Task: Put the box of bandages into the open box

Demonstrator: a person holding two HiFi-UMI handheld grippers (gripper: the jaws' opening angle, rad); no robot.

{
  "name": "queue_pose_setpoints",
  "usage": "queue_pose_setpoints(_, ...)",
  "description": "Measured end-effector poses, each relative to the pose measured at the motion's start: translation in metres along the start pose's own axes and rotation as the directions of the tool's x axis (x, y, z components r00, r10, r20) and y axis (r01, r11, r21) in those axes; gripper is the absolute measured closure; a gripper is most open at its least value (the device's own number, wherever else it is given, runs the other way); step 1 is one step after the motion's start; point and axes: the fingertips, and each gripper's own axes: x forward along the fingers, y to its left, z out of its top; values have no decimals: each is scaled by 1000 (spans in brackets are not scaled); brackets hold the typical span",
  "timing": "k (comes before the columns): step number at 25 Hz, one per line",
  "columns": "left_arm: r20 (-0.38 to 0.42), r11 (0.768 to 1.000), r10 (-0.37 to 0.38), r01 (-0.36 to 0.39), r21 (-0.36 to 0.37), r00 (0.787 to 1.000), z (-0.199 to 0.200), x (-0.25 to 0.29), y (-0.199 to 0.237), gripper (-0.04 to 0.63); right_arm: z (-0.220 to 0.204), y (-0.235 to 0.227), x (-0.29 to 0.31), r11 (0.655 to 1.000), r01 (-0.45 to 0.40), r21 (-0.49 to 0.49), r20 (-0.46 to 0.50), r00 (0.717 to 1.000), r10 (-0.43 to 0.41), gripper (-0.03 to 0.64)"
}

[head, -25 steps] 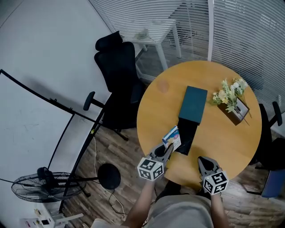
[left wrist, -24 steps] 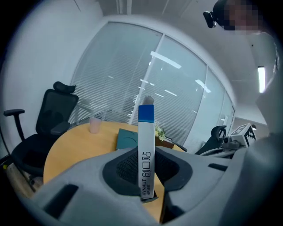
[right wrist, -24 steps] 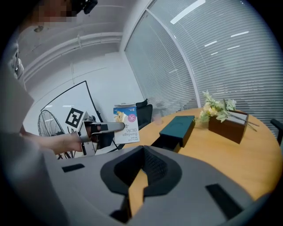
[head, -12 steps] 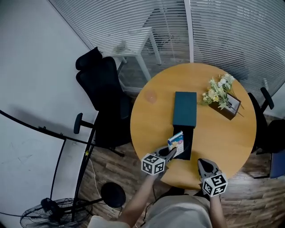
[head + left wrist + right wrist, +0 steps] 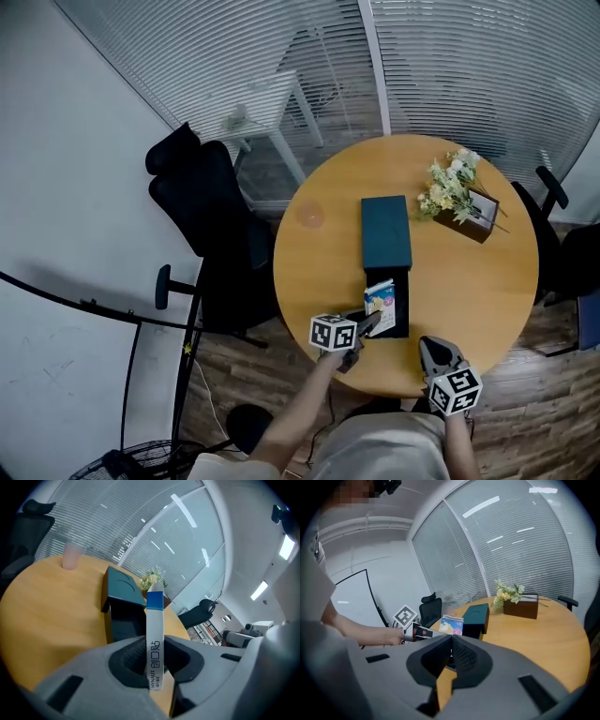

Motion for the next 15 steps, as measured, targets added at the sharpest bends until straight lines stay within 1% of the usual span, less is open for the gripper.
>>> queue_pose_setpoints(2, -21, 1000, -17, 16, -21, 1000, 0, 7, 3, 531, -1, -1, 0, 1000, 9, 8, 2, 1000, -9, 620)
queue_pose_setpoints(5, -52, 998, -30, 27, -53, 998, -4, 16, 5, 531, -10, -6, -5, 1000, 29, -7, -24, 999, -30, 620)
queue_pose_setpoints(7, -87, 998, -22, 17, -54, 996, -8, 25, 7, 531, -13, -16, -8, 999, 47, 5, -28, 999, -47, 620)
queue_pose_setpoints(9, -135, 998, -8, 0, -55, 991, -13, 33, 12, 531, -11, -26, -6, 998, 54, 39, -14, 998, -53, 620)
queue_pose_setpoints(11, -177, 996, 0, -15, -84, 984, -16, 37, 16, 531, -6, -31, -1, 997, 54, 49, -2, 999, -53, 620)
queue_pose_setpoints(13, -199, 993, 2, -25, -115, 980, -16, 38, 19, 531, 0, -33, 4, 998, 48, 48, 6, 999, -48, 620)
queue_pose_setpoints(15, -221, 991, 3, -33, -130, 975, -16, 40, 20, 531, 7, -35, 9, 998, 41, 50, 12, 999, -41, 620)
